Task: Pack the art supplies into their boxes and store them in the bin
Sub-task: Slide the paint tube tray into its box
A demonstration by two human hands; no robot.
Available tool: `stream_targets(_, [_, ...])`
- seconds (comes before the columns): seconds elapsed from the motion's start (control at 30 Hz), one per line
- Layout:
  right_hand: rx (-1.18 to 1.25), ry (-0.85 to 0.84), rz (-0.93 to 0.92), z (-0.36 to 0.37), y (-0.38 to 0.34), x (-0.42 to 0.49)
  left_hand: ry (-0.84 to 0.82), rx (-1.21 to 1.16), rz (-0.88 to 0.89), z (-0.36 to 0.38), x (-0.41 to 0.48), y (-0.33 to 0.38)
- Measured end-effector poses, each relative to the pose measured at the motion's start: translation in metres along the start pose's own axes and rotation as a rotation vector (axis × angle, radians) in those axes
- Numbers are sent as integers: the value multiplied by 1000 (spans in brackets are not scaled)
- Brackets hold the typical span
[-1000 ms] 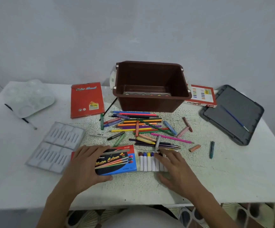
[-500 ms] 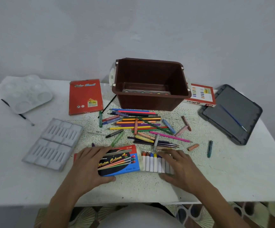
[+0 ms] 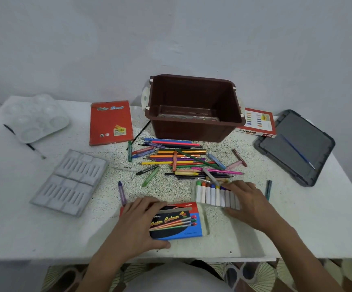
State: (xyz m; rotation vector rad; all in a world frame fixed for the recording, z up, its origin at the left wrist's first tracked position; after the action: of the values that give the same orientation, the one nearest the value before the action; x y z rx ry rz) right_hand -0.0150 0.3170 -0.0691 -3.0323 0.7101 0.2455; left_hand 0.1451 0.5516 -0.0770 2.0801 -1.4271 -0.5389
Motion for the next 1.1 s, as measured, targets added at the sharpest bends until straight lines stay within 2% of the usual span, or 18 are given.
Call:
stream_targets(0.2, [-26,-41,11,-1,12,4,-12,33,20,17,11,-7])
stream_targets(0.47, [-45,-39,9,0,7,-1,0,67,109,4,22,-16])
stream_targets(0.63, [-2,-30,-5,4,4,-2,-32,50,116,-4,24,-27])
stream_targets(0.9, [82,11,44,-22,4,-19,21,45,95,-17,23,-37])
stream_targets(1.1, [68,12,-71,-30,-23,-29,39,32,93,-17,23,-37])
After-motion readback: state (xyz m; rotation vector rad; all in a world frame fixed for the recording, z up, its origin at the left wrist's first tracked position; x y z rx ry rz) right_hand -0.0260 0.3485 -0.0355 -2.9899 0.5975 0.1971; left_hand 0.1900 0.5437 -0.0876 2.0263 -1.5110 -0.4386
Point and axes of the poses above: each hand's wrist, its own x-axis towards the middle knuckle, its own z-axis out of the palm, y = z × x, the point moved 9 cm from there along x, towards the middle knuckle, and after that the axes turned 13 degrees about -x, right-handed, at the moved point
